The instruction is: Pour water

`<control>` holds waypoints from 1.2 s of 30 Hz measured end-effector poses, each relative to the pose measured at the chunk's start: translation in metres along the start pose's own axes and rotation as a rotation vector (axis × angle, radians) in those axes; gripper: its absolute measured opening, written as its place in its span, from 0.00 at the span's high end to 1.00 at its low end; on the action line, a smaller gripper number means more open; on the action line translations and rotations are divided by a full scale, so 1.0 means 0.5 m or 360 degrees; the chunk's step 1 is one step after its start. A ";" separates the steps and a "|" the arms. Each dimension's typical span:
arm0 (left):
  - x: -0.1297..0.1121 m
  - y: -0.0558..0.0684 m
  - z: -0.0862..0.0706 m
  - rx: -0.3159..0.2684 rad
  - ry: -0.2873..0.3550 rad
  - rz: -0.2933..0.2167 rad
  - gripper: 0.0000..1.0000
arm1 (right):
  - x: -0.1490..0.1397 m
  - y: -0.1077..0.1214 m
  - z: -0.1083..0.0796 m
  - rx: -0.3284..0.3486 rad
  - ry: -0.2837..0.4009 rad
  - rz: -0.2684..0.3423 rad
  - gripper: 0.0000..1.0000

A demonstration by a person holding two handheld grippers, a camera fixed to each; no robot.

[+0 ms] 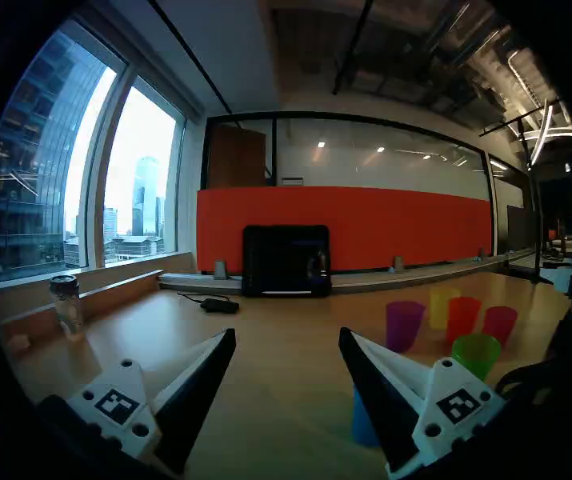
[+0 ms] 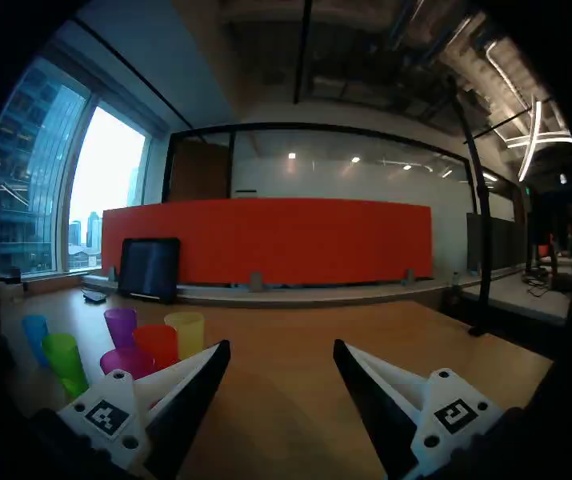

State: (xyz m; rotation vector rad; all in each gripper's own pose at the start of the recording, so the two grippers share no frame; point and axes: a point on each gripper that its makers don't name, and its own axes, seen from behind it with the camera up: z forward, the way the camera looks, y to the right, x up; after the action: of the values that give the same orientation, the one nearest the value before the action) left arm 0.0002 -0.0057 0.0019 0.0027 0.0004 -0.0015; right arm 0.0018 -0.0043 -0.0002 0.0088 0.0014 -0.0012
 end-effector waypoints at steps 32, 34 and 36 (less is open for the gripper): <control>0.001 0.001 -0.001 0.0001 0.0000 0.0000 0.04 | -0.005 0.001 0.001 -0.0012 -0.0003 0.0003 0.00; 0.000 0.001 -0.001 0.0001 0.0000 0.0000 0.04 | -0.005 0.001 0.001 -0.0012 -0.0004 0.0002 0.00; 0.000 0.002 -0.001 0.0001 0.0000 0.0000 0.04 | -0.005 0.001 0.001 -0.0012 -0.0003 0.0002 0.00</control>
State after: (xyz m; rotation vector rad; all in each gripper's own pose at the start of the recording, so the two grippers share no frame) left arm 0.0003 -0.0049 0.0012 0.0031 0.0004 -0.0013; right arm -0.0007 -0.0039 0.0002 0.0015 -0.0007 0.0003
